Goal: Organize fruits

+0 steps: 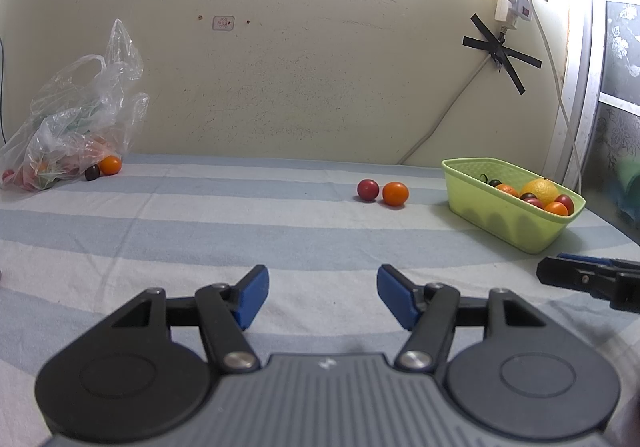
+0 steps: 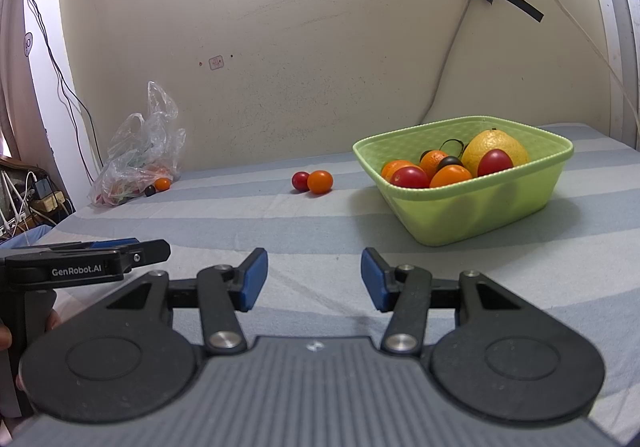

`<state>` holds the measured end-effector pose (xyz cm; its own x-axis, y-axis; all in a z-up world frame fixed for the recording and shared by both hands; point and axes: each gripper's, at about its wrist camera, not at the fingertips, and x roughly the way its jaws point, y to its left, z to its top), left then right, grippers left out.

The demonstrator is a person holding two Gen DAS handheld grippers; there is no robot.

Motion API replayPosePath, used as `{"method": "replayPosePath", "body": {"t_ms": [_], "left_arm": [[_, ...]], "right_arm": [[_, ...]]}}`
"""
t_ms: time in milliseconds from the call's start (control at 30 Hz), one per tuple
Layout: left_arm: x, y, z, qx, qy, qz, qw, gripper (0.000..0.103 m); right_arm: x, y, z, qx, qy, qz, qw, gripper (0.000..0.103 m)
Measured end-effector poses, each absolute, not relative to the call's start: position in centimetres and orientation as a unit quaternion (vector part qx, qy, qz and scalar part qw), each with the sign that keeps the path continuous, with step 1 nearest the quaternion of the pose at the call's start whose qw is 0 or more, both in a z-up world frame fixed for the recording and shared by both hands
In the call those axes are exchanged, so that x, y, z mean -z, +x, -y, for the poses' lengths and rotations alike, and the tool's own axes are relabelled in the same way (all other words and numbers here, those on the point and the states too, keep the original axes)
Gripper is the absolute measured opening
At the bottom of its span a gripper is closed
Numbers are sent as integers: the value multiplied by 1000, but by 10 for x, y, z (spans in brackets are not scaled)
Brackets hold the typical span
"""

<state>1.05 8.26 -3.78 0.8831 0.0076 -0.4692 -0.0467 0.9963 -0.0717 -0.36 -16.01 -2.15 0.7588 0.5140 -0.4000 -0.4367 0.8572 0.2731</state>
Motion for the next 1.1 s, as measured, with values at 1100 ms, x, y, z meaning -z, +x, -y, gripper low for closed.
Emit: {"method": "replayPosePath", "body": {"t_ms": [1100], "left_arm": [[40,10,-82,-14,-49,-241,969,62]], "right_arm": [[22,-6,160,-253,82,-235,935,54]]}}
